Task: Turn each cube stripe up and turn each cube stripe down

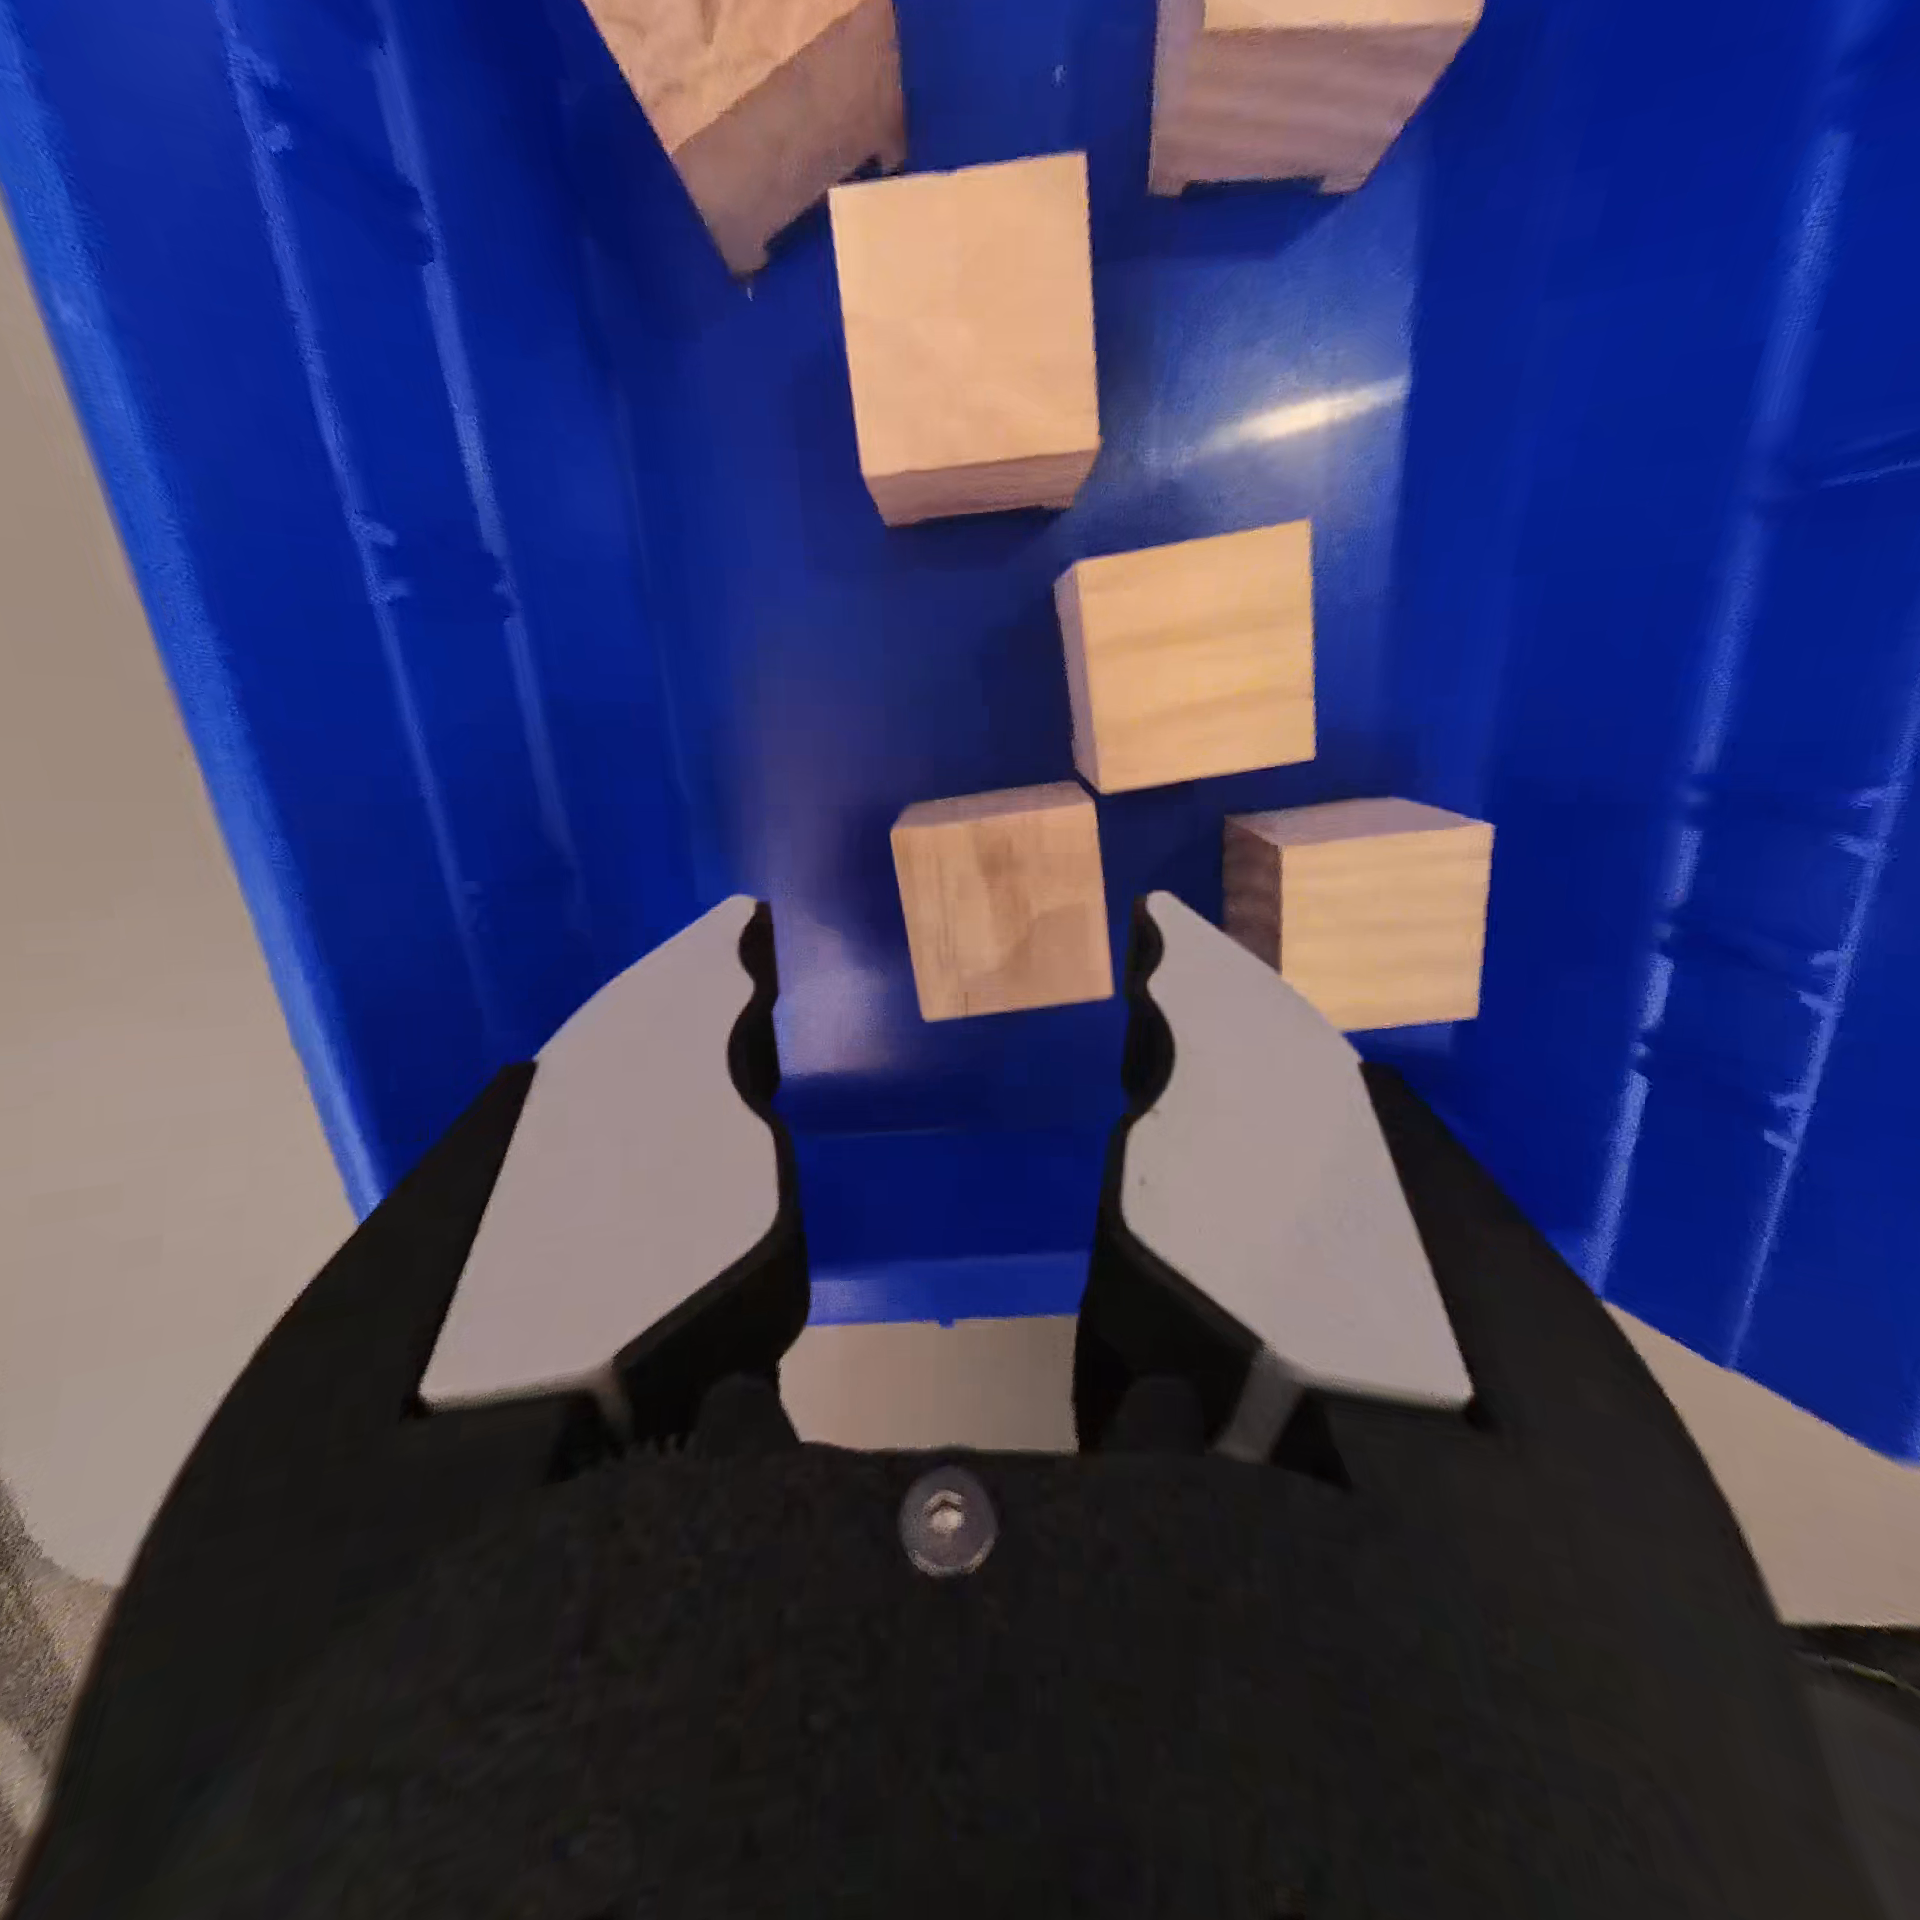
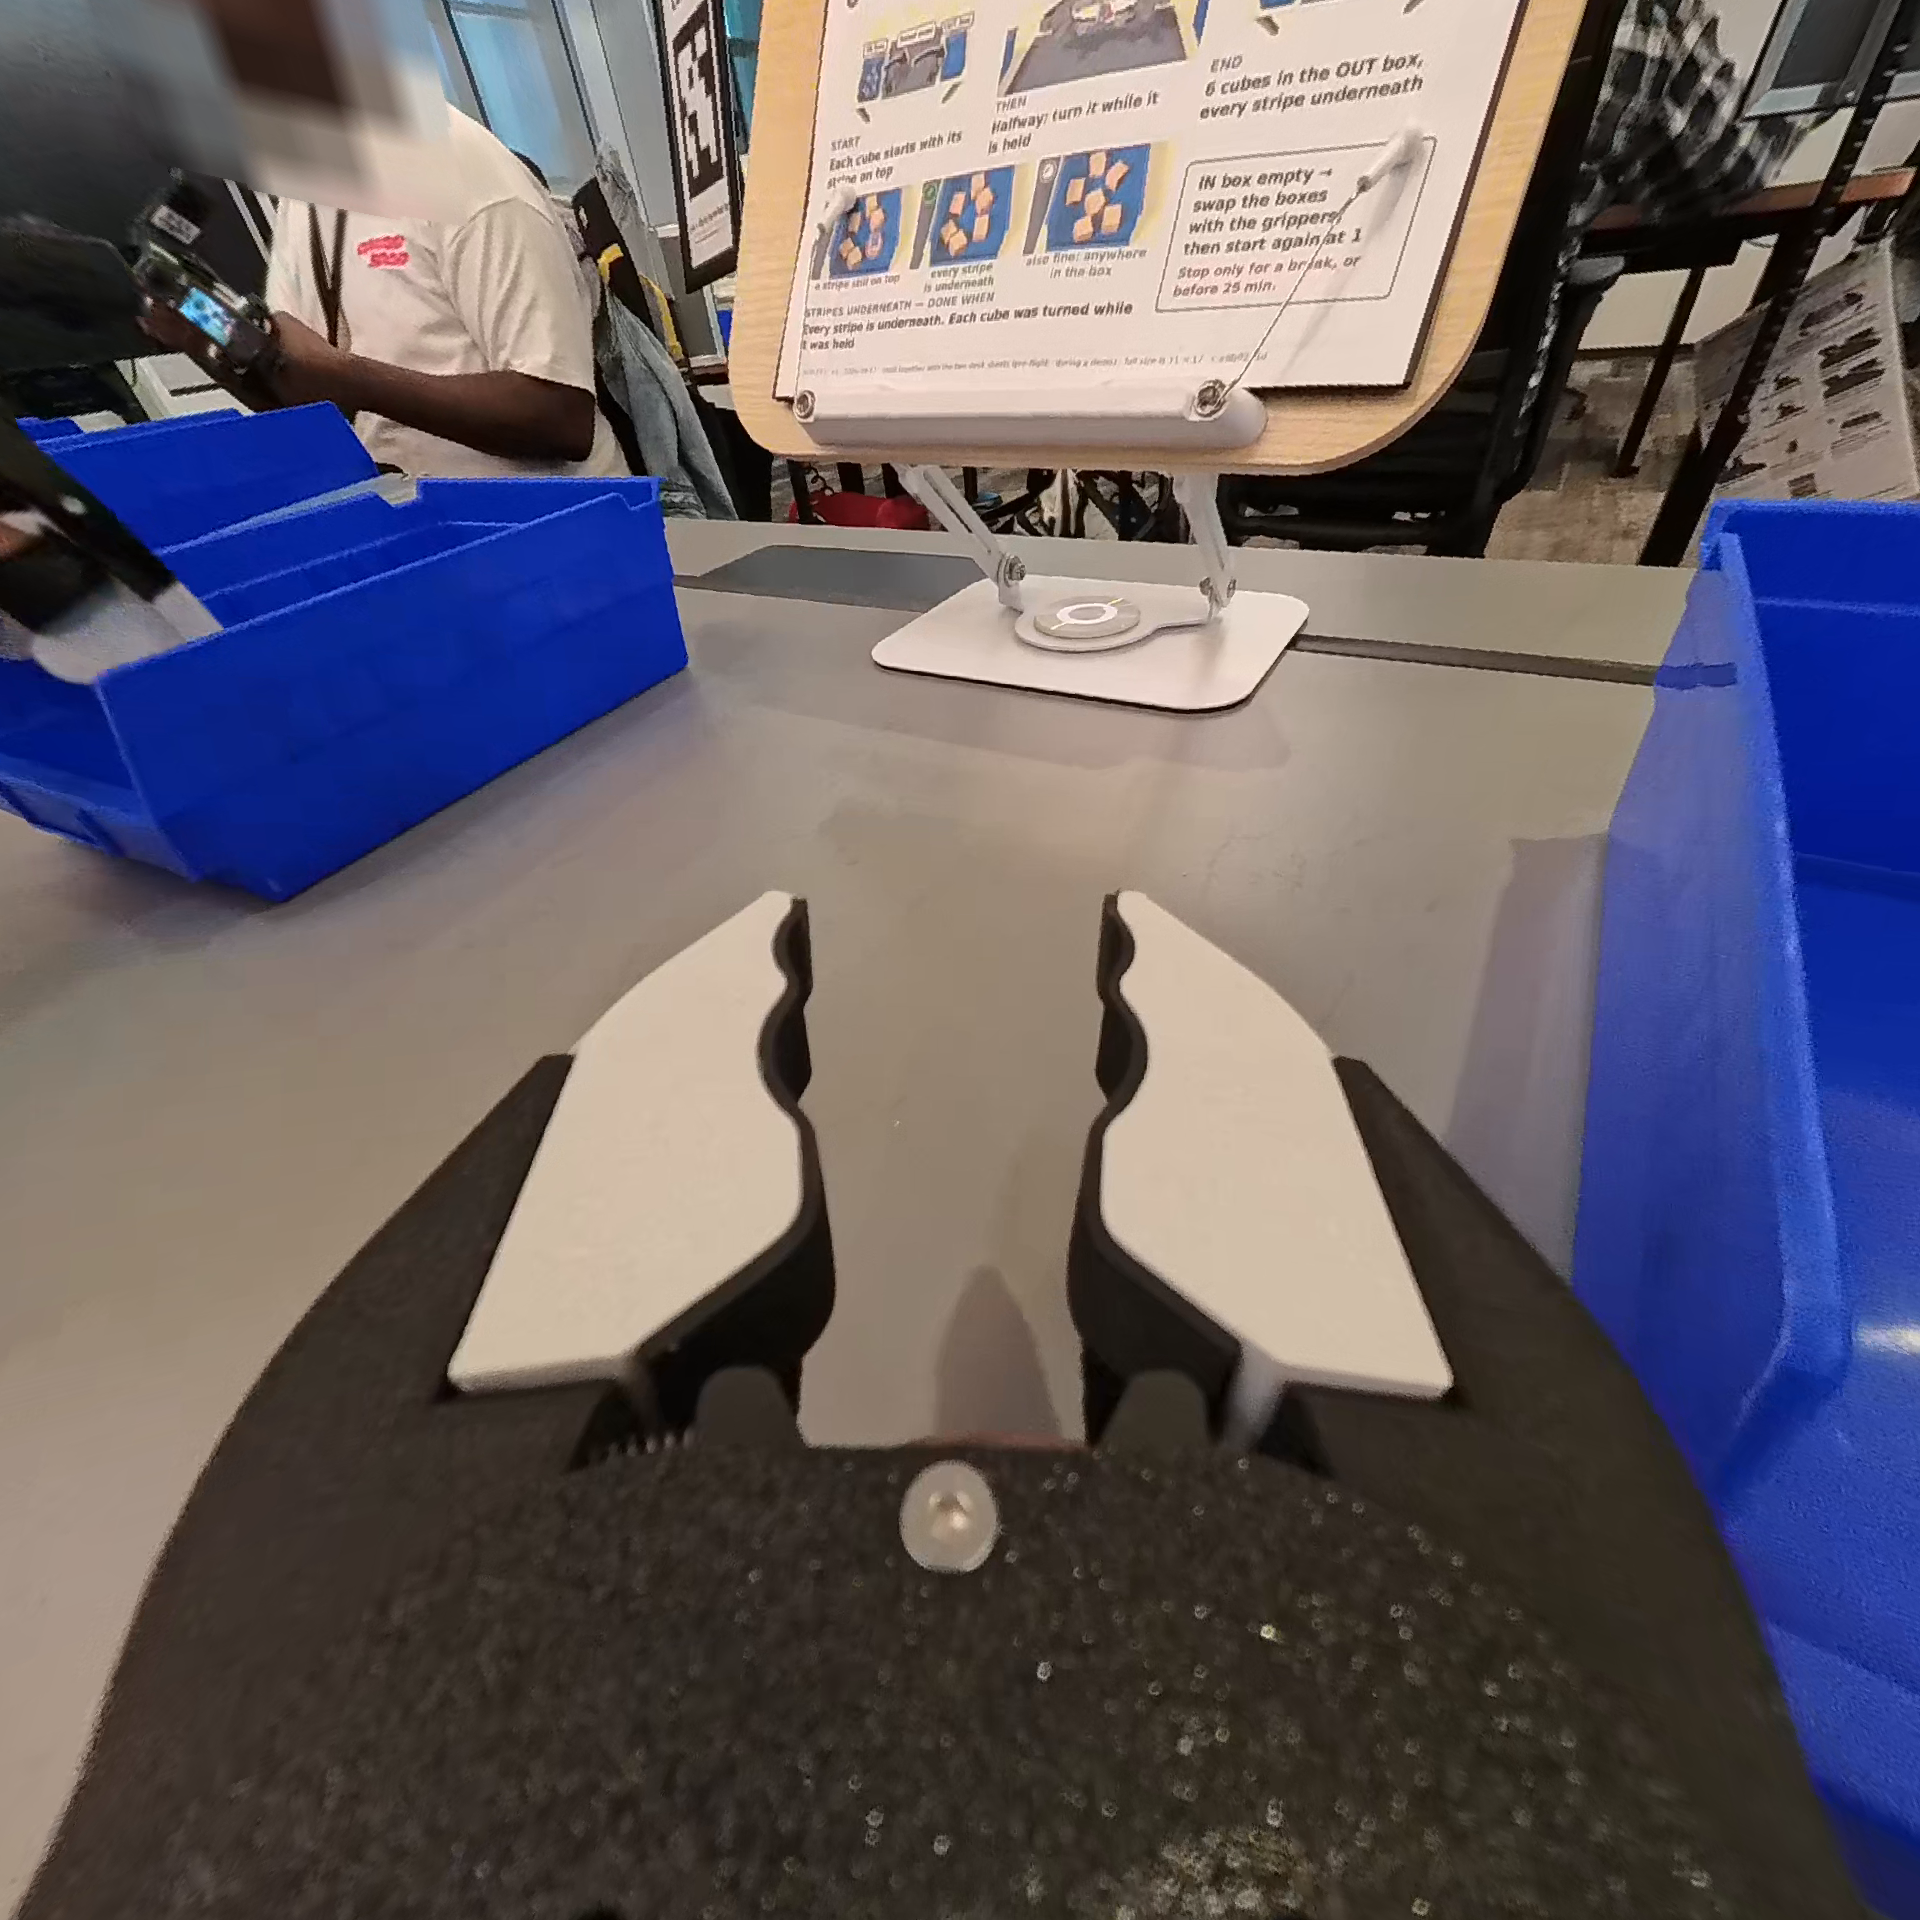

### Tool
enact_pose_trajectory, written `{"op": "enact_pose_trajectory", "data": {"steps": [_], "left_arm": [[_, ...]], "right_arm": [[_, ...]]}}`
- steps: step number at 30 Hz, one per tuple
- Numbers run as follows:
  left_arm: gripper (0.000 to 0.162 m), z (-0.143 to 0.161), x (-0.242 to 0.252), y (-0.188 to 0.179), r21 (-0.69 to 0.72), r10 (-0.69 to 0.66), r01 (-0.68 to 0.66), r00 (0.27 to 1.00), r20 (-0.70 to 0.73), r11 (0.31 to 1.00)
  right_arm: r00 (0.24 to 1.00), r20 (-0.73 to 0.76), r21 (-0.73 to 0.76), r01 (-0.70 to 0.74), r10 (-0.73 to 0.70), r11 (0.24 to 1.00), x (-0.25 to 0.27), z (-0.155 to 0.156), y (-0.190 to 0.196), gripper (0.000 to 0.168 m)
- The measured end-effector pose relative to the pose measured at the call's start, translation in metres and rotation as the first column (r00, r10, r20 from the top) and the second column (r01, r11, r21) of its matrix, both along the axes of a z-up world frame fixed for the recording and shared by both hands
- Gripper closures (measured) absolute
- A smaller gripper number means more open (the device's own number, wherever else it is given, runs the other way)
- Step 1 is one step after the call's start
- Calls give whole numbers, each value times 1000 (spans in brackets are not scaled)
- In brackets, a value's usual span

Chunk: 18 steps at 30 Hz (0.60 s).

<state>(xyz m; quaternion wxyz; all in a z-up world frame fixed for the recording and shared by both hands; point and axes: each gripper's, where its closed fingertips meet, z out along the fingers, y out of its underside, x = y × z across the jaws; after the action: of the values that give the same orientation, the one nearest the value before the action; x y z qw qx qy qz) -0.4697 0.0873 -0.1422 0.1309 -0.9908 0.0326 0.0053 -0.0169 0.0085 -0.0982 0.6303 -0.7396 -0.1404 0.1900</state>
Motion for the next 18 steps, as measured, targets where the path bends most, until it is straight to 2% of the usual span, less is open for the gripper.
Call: {"op": "enact_pose_trajectory", "data": {"steps": [4, 6, 7, 9, 12, 15, 18], "left_arm": [[95, -15, 10, -2, -73, 4, 0, 999, 53, 997], [94, -17, 6, 1, -70, 10, -8, 1000, 27, 998], [98, -18, 6, 2, -64, 12, -10, 1000, 26, 998], [118, -21, 7, 5, -55, 11, -8, 999, 48, 998], [120, -21, 6, 7, -56, -1, 4, 999, 46, 998], [120, -17, 6, 4, -48, -23, 26, 998, 51, 999], [120, 7, 13, 1, 34, -46, 41, 991, 129, 999]], "right_arm": [[1000, -10, -12, -5, 5, 1000, 0, -1, 1, 116], [1000, -12, -16, -6, 6, 1000, 0, -1, 1, 117], [1000, -12, -19, -7, 7, 1000, 0, -2, 1, 117], [1000, -11, -18, -8, 7, 1000, 0, -2, 1, 117], [1000, -8, -12, -8, 8, 1000, 0, -1, 0, 118], [1000, -6, -16, -9, 9, 1000, -1, -2, 0, 118], [1000, -12, -18, -10, 10, 1000, 0, -2, 0, 119]]}}
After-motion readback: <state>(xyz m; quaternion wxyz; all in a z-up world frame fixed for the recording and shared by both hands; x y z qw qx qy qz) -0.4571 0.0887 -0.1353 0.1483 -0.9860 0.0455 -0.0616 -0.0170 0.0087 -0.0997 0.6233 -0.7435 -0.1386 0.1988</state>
